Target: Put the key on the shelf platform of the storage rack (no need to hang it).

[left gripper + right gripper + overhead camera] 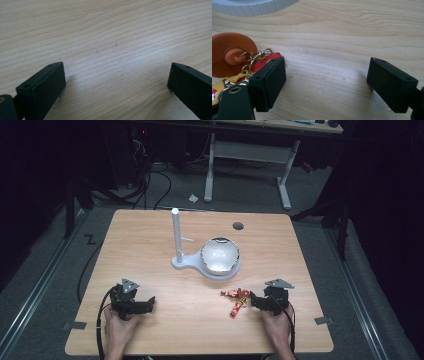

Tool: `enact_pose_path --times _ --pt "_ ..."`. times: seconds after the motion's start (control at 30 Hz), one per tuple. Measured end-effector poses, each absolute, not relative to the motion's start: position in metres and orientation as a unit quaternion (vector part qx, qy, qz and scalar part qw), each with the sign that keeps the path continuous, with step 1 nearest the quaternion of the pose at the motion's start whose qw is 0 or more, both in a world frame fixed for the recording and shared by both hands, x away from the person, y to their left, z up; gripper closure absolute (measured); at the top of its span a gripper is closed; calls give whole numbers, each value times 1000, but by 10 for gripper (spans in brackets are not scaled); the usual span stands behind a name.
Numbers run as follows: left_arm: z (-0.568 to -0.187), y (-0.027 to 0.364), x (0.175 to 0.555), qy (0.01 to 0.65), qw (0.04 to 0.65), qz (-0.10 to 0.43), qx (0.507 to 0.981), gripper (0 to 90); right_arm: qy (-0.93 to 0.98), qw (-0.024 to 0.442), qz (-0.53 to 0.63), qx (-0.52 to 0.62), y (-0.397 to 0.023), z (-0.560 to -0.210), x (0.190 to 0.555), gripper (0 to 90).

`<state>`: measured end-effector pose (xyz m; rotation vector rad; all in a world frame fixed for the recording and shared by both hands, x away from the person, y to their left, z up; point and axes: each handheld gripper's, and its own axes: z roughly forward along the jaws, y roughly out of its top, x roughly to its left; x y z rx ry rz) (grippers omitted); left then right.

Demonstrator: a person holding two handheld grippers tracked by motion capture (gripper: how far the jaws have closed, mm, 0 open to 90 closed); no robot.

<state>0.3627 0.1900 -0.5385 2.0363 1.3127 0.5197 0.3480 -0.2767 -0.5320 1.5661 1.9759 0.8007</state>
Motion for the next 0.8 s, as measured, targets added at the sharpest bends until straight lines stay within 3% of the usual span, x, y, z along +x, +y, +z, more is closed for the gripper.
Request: enact_pose_path --times 0.7,0.8 --pt "-538 190 362 494 328 196 781 22 722 245 294 576 -279 -531 345 187" --pt "-538 190 361 494 328 196 781 22 725 242 290 576 -280 -529 344 249"
